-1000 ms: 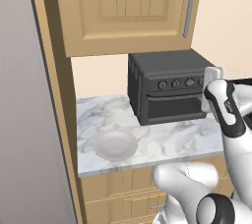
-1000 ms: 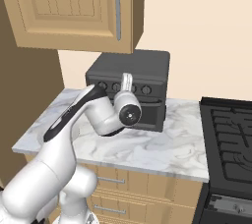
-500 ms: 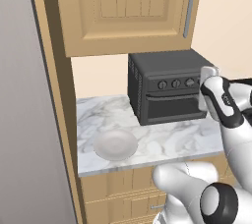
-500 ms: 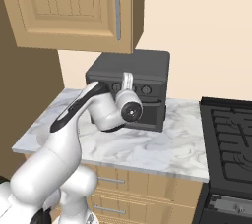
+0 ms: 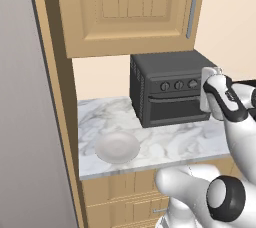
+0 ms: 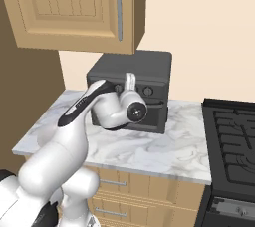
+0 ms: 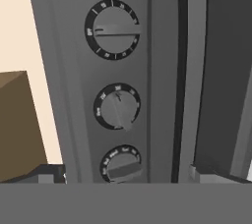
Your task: Pull the toaster oven rack outwards. Pick up the baguette from the plate and place it on the toaster oven rack. Close the toaster oven door fully and set the temperature to the lowest setting.
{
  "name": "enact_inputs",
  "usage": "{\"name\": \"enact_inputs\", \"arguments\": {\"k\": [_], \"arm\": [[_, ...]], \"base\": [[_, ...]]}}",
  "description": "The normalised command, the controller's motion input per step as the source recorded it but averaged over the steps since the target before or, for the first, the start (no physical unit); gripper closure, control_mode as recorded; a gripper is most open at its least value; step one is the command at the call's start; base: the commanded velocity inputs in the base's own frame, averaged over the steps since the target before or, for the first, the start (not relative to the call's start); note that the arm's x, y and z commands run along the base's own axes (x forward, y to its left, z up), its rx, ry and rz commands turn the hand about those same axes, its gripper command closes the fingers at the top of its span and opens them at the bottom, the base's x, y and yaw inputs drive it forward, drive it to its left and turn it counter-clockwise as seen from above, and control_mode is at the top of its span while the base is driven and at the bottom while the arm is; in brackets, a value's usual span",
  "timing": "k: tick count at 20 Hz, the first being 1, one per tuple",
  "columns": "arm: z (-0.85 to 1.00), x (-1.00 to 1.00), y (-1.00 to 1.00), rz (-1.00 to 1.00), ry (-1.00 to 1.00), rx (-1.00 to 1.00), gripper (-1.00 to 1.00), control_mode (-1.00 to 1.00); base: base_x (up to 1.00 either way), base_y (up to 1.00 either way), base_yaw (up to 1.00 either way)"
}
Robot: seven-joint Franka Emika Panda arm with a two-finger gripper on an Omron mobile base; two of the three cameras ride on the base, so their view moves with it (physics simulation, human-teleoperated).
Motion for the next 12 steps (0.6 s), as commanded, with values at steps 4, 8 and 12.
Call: {"name": "enact_inputs", "arguments": {"k": [4, 8, 12], "arm": [[-0.04, 0.1, -0.13, 0.01, -0.05, 0.0, -1.0, -1.0], [0.0, 0.08, -0.15, 0.0, -0.05, 0.0, -1.0, -1.0], [-0.02, 0.12, -0.04, 0.0, -0.06, -0.01, -1.0, -1.0]], "base": [[0.0, 0.0, 0.0], [0.0, 0.0, 0.0], [0.0, 0.0, 0.0]]}}
